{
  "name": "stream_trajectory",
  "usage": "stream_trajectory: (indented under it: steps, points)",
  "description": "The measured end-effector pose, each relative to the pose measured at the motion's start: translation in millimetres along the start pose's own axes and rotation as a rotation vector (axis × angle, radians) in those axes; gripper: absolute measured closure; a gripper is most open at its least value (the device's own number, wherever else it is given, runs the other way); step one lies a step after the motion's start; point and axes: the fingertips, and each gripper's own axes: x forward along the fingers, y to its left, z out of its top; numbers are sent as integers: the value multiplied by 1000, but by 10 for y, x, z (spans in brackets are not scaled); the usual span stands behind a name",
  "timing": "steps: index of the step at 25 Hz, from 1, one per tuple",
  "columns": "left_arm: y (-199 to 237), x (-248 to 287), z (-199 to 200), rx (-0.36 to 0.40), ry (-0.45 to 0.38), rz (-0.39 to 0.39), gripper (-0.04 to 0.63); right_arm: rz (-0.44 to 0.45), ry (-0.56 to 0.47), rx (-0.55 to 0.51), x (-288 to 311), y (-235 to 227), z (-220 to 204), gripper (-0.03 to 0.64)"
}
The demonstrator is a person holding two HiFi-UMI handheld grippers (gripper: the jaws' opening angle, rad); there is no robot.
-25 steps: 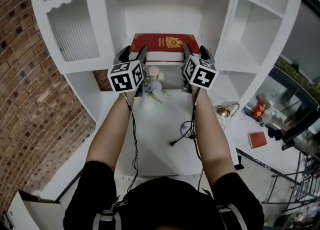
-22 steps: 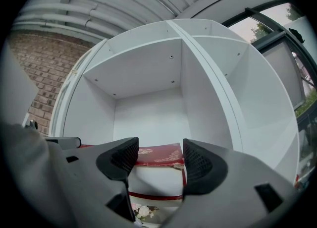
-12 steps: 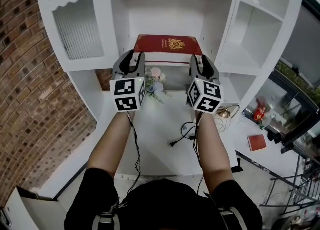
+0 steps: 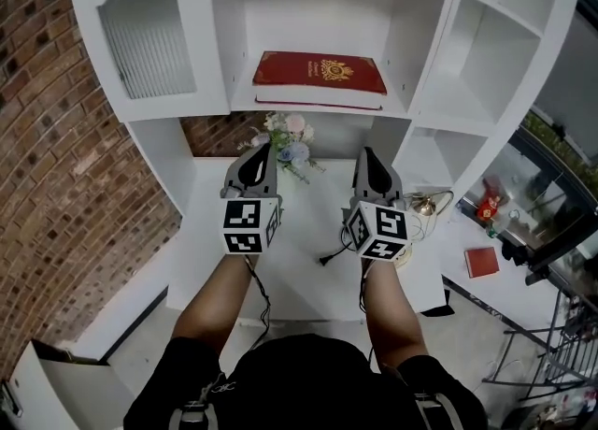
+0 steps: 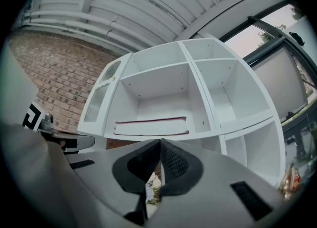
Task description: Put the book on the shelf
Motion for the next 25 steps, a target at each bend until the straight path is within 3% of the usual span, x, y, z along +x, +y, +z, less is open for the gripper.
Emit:
stream_trajectory:
  steps: [6,18,25]
  points:
    - [-56,-85,-269,-23,54,-8,581,2,47,21,-110,13,-272,603]
    - [-158,-203,-226,-37,51,-24,581,-27,67,3,-287,-29,-293,603]
    - [-165,-277,-218,-41,53,-30,581,3,85,20,-341,37,-313,603]
